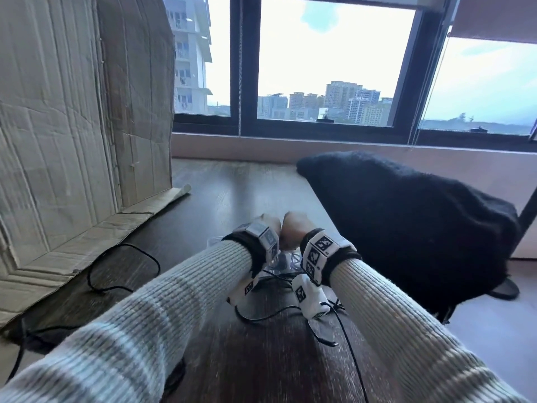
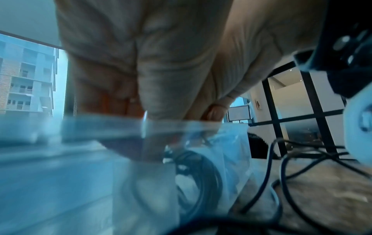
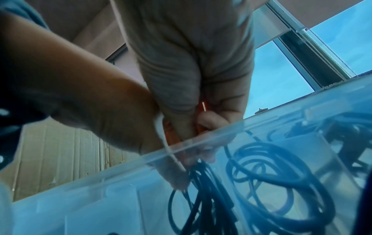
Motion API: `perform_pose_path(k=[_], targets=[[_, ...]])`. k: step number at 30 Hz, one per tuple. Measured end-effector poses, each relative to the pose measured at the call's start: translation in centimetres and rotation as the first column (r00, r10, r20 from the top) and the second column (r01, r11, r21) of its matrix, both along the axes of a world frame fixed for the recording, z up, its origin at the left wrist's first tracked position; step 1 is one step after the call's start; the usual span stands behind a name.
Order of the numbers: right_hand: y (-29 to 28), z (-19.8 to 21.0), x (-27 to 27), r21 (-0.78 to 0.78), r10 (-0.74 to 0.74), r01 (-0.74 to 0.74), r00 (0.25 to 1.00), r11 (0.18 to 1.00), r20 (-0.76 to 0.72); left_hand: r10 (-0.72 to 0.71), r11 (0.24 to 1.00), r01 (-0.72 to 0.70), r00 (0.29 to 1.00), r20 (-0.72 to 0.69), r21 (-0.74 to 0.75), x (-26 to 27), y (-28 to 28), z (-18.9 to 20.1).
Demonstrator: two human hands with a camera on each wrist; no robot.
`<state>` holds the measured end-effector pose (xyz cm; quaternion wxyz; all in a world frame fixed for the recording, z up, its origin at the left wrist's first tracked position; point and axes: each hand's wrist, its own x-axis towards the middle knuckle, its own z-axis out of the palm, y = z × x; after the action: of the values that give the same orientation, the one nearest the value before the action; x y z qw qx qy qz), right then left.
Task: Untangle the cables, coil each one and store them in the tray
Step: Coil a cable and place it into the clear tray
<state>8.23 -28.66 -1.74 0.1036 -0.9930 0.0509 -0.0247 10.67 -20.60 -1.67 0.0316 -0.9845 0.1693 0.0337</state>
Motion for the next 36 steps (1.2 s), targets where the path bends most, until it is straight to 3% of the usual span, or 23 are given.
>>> perform_pose_path(k=[5, 7, 10, 13, 15, 18, 21, 26, 30, 36], targets=[[0.4, -0.2, 0.3, 0.104, -0.047, 0.044, 0.998, 0.994, 0.029, 0.008, 0.983, 0.006, 0.997, -0.076, 0.183, 2.3, 1.1, 0.0], [0.6, -0.3, 0.3, 0.133, -0.047, 0.043, 0.998, 0.99, 0.033, -0.019, 0.982, 0.033, 0.997, -0.079, 0.187, 1.5, 1.6, 0.5], [0.5, -0.2, 0.4, 0.078, -0.009, 0.009, 1.0, 0.997, 0.005, -0.065, 0.987, 0.082, 0.99, -0.124, 0.138, 0.9, 2.2, 0.6], [0.6, 0.0, 0.2, -0.046, 0.033, -0.035, 0.998, 0.998, -0.058, -0.128, 0.982, 0.156, 0.964, -0.232, 0.107, 5.5, 2.6, -2.3], [0.8, 0.4, 0.1, -0.122, 0.045, -0.059, 0.993, 0.991, -0.11, -0.178, 0.967, 0.214, 0.955, -0.236, 0.139, 5.8, 3.0, -2.2], [1.7, 1.1, -0.1, -0.214, 0.089, -0.128, 0.979, 0.968, -0.186, -0.136, 0.987, 0.149, 0.969, -0.206, 0.053, -0.7, 4.8, 1.4], [2.6, 1.0, -0.3, -0.303, 0.114, -0.181, 0.968, 0.936, -0.225, -0.139, 0.987, 0.124, 0.977, -0.162, -0.104, -3.3, 6.6, 4.1], [3.7, 0.8, -0.7, -0.377, 0.119, -0.185, 0.974, 0.908, -0.193, -0.07, 0.891, 0.045, 0.997, -0.039, -0.452, -6.9, 10.6, 5.8], [3.6, 0.2, -1.2, -0.378, 0.18, -0.237, 0.967, 0.895, -0.18, -0.016, 0.834, 0.001, 1.0, -0.022, -0.551, -9.7, 13.2, 4.9], [2.5, 2.0, -2.5, -0.198, 0.186, -0.217, 0.969, 0.956, -0.16, 0.022, 0.764, -0.055, 0.998, -0.059, -0.643, -12.9, 16.3, 3.7]])
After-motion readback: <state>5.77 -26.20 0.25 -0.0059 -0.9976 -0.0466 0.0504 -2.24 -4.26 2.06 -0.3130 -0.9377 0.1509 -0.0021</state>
